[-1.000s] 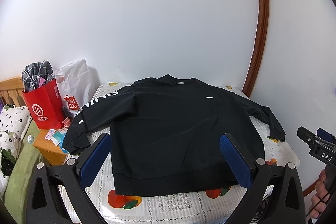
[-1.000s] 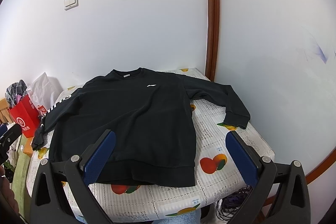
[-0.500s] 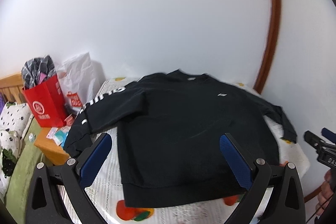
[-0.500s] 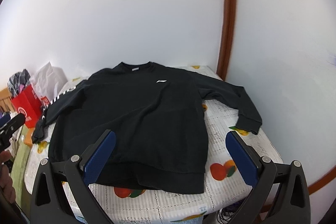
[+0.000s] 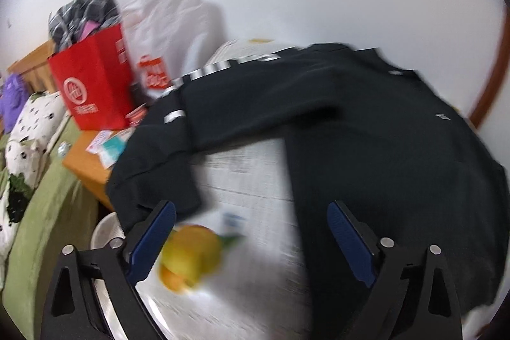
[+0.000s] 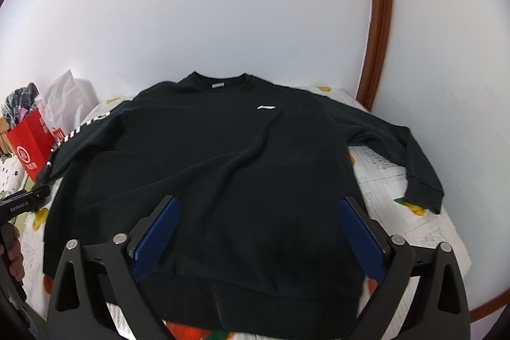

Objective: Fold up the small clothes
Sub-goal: 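Grasp the cuff of the lettered sleeve with the left tool and lift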

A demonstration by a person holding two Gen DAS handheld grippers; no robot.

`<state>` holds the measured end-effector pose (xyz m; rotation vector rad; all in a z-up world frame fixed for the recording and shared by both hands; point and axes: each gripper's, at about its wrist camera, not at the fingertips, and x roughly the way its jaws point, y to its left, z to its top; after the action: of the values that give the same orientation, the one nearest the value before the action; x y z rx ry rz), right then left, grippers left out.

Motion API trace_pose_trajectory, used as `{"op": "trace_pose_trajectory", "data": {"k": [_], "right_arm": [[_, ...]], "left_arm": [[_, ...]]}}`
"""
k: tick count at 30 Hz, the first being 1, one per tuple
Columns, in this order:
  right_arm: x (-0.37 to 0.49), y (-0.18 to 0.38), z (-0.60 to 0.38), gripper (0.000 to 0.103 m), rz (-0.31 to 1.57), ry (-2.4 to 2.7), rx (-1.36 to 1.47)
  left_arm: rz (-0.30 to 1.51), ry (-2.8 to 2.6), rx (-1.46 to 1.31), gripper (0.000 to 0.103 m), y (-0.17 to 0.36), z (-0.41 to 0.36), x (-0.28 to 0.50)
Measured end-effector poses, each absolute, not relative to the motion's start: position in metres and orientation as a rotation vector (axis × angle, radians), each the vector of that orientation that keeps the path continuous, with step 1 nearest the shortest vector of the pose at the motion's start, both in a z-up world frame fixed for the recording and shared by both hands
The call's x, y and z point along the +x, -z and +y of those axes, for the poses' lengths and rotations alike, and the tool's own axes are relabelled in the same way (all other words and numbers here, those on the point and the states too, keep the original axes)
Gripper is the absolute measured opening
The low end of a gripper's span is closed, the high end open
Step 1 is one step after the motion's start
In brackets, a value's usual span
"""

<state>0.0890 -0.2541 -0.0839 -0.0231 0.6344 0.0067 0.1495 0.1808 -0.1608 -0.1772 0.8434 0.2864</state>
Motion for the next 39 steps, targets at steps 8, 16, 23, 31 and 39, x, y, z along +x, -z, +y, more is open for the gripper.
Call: {"op": "trace_pose_trajectory", "data": {"k": [8,16,23,31,39], "right_arm": [[0.125,0.112,-0.232,0.092,0.718,-0.064,0.034],[0.132,0.120,-0.226,0.092,0.768,-0.052,0.053],[0.124,0.111,-0.252,0.092,0.748,-0.029,0.083],[0.118,0.092,-0.300,0.092,0.696,-0.012,0.111],[0.131,0.074,-0.347,0.092,0.667,0.004,0.111]], "left_arm": [[0.893,-0.375,-0.186,0.067,0.187,0.221,0.175],[0.888,-0.444,-0.085,0.028,0.193,0.220,0.186],[0.865,-0.440,-0.136,0.007,0.173,0.229,0.181],[0.798,-0.271,-0.251,0.006,0.109,0.190,0.178],[0.748,-0.145,-0.218,0.006,0.058,0.111,0.204]]}}
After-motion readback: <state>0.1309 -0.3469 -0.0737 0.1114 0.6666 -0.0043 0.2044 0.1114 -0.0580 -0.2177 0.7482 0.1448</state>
